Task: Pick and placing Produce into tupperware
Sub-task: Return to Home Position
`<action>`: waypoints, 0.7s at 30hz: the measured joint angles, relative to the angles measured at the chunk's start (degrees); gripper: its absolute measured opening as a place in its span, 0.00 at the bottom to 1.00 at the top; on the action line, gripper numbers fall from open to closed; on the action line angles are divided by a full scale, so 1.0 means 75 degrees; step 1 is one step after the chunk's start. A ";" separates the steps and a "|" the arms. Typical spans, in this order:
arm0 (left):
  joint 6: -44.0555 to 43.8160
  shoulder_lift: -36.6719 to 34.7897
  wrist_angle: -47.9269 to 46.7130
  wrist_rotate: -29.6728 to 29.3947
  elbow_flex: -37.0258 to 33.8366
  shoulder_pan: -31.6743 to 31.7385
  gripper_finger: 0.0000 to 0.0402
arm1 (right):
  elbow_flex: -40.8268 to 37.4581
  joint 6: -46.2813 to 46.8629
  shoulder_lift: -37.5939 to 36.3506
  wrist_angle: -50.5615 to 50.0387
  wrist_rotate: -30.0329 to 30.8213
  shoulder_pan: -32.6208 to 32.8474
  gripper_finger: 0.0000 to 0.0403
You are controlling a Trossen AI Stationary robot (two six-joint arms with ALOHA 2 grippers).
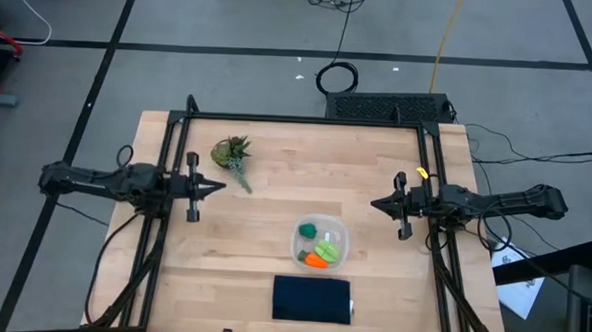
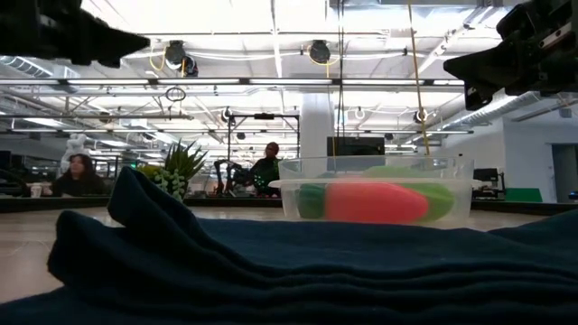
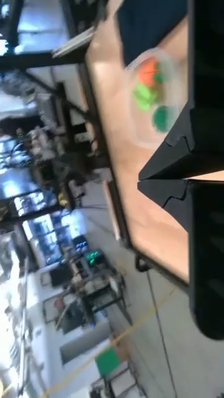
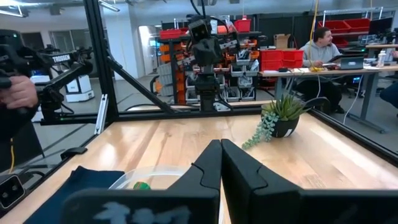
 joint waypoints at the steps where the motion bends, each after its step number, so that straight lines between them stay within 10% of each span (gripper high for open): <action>1: 0.0011 -0.0055 -0.0217 0.0204 0.0000 0.0052 0.00 | 0.0000 -0.0017 0.0000 0.0000 -0.0003 0.0000 0.00; 21: 0.0007 -0.0580 -0.0542 0.1761 -0.0143 0.0711 0.00 | 0.0000 -0.0139 0.0003 0.0006 -0.0006 0.0003 0.00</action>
